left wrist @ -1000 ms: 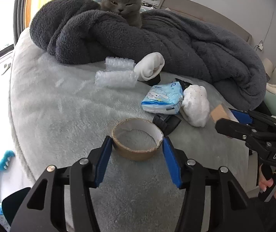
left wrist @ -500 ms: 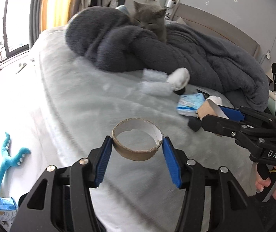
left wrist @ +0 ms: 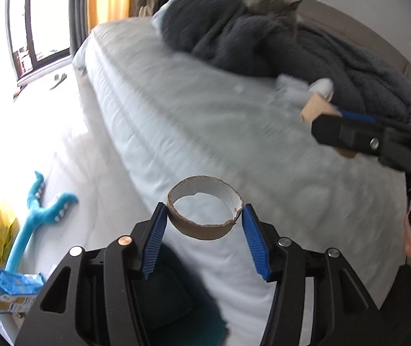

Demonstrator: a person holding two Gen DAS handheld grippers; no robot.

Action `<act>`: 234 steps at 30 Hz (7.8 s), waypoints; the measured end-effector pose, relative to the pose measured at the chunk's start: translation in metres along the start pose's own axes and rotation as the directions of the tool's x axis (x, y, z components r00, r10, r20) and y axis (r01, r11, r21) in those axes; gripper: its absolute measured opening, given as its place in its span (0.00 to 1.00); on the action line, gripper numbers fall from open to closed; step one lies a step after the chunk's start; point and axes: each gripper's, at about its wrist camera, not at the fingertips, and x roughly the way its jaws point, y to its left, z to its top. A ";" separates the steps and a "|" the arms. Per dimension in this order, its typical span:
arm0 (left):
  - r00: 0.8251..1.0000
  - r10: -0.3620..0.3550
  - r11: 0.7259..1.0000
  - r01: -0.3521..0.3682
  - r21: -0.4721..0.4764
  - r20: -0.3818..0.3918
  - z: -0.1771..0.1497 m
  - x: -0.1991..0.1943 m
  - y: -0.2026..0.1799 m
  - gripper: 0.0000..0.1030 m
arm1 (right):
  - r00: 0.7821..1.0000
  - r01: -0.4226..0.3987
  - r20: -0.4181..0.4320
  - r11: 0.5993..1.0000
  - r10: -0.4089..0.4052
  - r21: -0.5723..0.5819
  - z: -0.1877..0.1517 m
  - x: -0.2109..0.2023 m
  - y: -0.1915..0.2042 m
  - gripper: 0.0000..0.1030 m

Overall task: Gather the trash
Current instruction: 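Lift the tape core with the right tool and carry it over the black bin, then open the right tool to drop the tape core into the bin, then move the right tool back to the bed toward the white rolled sock, then close the right tool on the white rolled sock, then lift the white sock with the right tool and carry it over the bin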

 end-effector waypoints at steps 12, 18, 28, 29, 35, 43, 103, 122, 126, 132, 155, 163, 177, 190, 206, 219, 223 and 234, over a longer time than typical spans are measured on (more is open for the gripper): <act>0.988 0.060 0.996 -0.068 -0.056 -0.140 -0.045 0.009 0.059 0.55 | 0.994 -0.059 -0.090 0.998 0.060 0.012 0.000 0.046 0.044 0.45; 0.969 0.065 0.992 -0.087 -0.086 -0.237 -0.067 0.019 0.084 0.55 | 0.985 -0.076 -0.159 0.997 0.072 -0.019 -0.009 0.073 0.070 0.45; 0.937 0.066 0.983 -0.121 -0.140 -0.343 -0.092 0.023 0.112 0.56 | 0.967 -0.080 -0.245 0.996 0.069 -0.037 -0.018 0.108 0.089 0.45; 0.935 0.059 0.982 -0.118 -0.148 -0.350 -0.095 0.023 0.116 0.56 | 0.965 -0.081 -0.252 0.996 0.069 -0.037 -0.019 0.113 0.092 0.45; 0.937 0.062 0.980 -0.122 -0.156 -0.343 -0.102 0.014 0.126 0.67 | 0.950 -0.089 -0.304 0.995 0.071 -0.045 -0.027 0.136 0.103 0.45; 0.972 0.101 0.979 -0.135 -0.153 -0.213 -0.098 -0.012 0.138 0.71 | 0.929 -0.074 -0.366 0.996 0.049 -0.053 -0.041 0.165 0.111 0.45; 0.902 0.111 0.992 -0.079 -0.093 0.417 0.045 -0.154 0.030 0.92 | 0.989 -0.077 -0.142 0.979 0.050 -0.188 -0.015 0.043 0.081 0.77; 0.925 0.007 1.000 -0.005 -0.007 0.380 0.071 -0.111 -0.034 0.92 | 0.991 0.135 0.018 0.981 -0.134 -0.137 0.001 -0.026 -0.031 0.78; 0.933 -0.008 1.000 0.012 -0.008 0.361 0.075 -0.099 -0.041 0.92 | 0.986 0.168 0.038 0.981 -0.165 -0.102 0.003 -0.038 -0.058 0.78; 0.942 -0.033 0.999 0.035 0.001 0.334 0.079 -0.081 -0.058 0.92 | 0.977 0.207 0.056 0.976 -0.203 -0.063 0.002 -0.052 -0.087 0.78; 0.969 -0.149 0.989 0.145 0.035 0.199 0.083 -0.013 -0.126 0.90 | 0.947 0.321 -0.001 0.946 -0.322 0.033 -0.036 -0.078 -0.174 0.78; 0.972 -0.174 0.985 0.169 0.045 0.160 0.083 0.004 -0.148 0.90 | 0.941 0.340 -0.022 0.940 -0.339 0.037 -0.046 -0.083 -0.186 0.77; 0.987 -0.148 0.986 0.142 0.088 0.064 0.069 0.038 -0.185 0.83 | 0.922 0.380 -0.109 0.923 -0.372 0.068 -0.067 -0.083 -0.213 0.49; 0.999 -0.039 0.993 0.036 0.116 0.028 0.058 0.065 -0.207 0.76 | 0.942 0.335 -0.048 0.936 -0.332 0.106 -0.068 -0.107 -0.211 0.46; 0.993 0.102 0.969 -0.111 0.220 0.051 0.061 0.088 -0.232 0.70 | 0.962 0.269 0.007 0.955 -0.272 0.127 -0.076 -0.131 -0.214 0.46; 1.000 0.010 0.978 -0.013 0.210 0.015 0.065 0.085 -0.223 0.46 | 0.977 0.191 0.057 0.966 -0.204 0.173 -0.069 -0.140 -0.212 0.46; 0.999 -0.032 0.977 0.032 0.211 0.001 0.064 0.078 -0.219 0.44 | 0.980 0.171 0.074 0.968 -0.187 0.183 -0.061 -0.138 -0.206 0.46; 0.991 -0.133 0.975 0.129 0.182 0.009 0.060 0.053 -0.196 0.44 | 0.982 0.148 0.091 0.974 -0.166 0.171 -0.038 -0.121 -0.182 0.46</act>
